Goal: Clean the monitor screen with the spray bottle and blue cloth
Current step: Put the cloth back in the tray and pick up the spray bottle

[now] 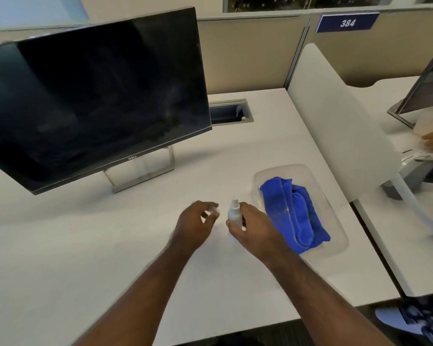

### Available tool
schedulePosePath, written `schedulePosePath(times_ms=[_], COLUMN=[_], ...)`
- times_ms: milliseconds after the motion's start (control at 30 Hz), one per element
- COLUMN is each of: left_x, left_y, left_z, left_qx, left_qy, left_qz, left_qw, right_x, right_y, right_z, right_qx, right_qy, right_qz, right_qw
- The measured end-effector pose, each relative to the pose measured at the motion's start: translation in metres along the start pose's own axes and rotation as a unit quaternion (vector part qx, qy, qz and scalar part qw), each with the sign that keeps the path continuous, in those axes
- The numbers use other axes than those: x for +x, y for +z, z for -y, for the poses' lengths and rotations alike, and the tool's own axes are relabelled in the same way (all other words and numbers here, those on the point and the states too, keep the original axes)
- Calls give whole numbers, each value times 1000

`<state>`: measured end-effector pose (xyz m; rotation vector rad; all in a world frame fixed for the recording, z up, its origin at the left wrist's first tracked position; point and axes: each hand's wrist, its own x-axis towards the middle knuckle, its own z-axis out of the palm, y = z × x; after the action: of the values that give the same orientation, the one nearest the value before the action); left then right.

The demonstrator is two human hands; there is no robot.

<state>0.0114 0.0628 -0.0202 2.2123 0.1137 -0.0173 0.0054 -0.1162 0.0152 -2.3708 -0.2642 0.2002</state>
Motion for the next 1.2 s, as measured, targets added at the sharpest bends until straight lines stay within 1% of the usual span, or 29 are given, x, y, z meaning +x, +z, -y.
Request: schedulePosePath(times_ms=[67, 133, 200, 267, 333, 433, 500, 567, 767, 867, 1033, 1200], left_x=[2, 2, -1, -3, -5, -6, -7, -8, -13, -16, -15, -8], left_y=[-20, -36, -46, -47, -45, -41, -37, -34, -23, -16, -13, -6], left_z=[-19, -38, -52, -60, -65, -68, -70, -72, -76, -78, -81, -84], left_qx=[-104, -191, -220, -222, -215, -170, -188, -196, -165, -151, -131, -127], left_qy=[3, -1, -2, 0, -2, 1, -17, -23, -18, -10, 3, 51], left_qz=[-7, 10, 32, 57, 65, 70, 80, 84, 86, 91, 96, 152], left_qw=[995, 981, 975, 973, 975, 983, 979, 977, 982, 984, 987, 979], right_x=[-3, -5, -8, -9, -10, -12, -15, -17, -23, -28, -31, -21], right_y=[-7, -9, -10, -12, -15, -19, -21, -21, -24, -25, -24, -47], right_z=[-1, -2, -2, -1, 0, 2, 3, 3, -1, -5, -9, -20], right_qx=[-20, -28, -30, -30, -39, -60, -65, -53, -26, -21, 3, 46], right_qy=[-8, -17, -30, -45, -53, -61, -57, -43, -5, 9, 7, 5], right_qz=[48, 72, 72, 62, 52, 28, 16, 22, 52, 54, 45, 17], right_qw=[999, 997, 996, 997, 996, 996, 996, 997, 998, 998, 999, 999])
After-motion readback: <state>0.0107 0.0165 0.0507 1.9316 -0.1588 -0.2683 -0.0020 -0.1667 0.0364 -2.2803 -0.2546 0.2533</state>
